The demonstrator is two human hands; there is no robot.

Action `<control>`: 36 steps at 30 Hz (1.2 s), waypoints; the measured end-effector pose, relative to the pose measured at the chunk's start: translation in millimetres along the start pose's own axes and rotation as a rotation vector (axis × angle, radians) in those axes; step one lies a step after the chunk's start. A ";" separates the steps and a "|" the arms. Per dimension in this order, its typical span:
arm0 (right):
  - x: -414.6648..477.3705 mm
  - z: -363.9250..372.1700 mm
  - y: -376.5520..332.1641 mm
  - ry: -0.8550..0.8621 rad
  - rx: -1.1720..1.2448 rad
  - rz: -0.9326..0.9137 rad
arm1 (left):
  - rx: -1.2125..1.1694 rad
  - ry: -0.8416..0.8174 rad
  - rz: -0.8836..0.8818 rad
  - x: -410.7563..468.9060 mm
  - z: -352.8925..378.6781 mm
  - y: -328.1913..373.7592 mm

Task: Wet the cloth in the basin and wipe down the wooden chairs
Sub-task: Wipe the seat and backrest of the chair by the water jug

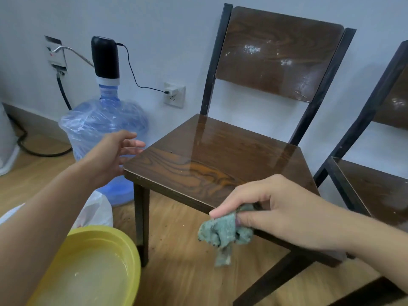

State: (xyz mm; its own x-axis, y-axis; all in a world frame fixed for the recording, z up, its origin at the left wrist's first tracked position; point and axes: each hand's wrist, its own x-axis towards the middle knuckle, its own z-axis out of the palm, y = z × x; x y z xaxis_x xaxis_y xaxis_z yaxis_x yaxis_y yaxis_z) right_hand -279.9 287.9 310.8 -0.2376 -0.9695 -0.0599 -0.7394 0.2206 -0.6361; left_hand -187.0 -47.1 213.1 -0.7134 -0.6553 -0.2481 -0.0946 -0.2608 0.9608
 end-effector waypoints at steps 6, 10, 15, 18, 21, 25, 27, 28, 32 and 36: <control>119.2 -39.8 30.9 0.543 0.208 0.065 | -0.045 0.028 0.013 -4.9 2.4 1.2; 201.9 -20.3 56.7 0.735 0.046 0.256 | 0.039 0.085 -0.010 -4.2 4.4 6.1; 214.0 30.3 38.1 0.541 -0.087 0.065 | 0.144 0.113 -0.067 -1.9 -7.0 8.5; 171.3 40.8 16.9 0.342 -0.153 -0.057 | 0.206 0.109 -0.085 -0.8 -16.5 8.9; 120.2 31.9 0.6 0.135 -0.126 -0.115 | 0.271 0.147 -0.055 2.0 -17.6 9.9; 72.3 -4.8 4.8 -0.106 -0.110 -0.052 | 0.373 0.186 0.016 8.1 -1.1 18.2; 58.7 -32.4 22.1 -0.135 -0.143 0.001 | 0.414 0.174 0.067 14.0 15.2 31.3; 54.0 -47.1 36.2 -0.107 -0.157 0.035 | 0.440 0.166 0.086 18.2 24.5 39.3; 50.7 -114.9 111.1 0.325 -0.016 0.262 | 0.529 0.116 0.106 39.3 61.6 71.0; 77.5 -162.8 180.0 0.999 -0.060 0.426 | 0.500 0.127 0.157 63.2 91.2 97.5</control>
State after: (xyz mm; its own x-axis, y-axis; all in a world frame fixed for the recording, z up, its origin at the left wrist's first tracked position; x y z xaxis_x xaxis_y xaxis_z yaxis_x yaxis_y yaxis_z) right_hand -534.0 269.8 316.9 -0.8669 -0.2930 0.4034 -0.4979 0.5491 -0.6712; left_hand -304.6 -49.3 302.4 -0.6590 -0.7479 -0.0803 -0.3349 0.1961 0.9217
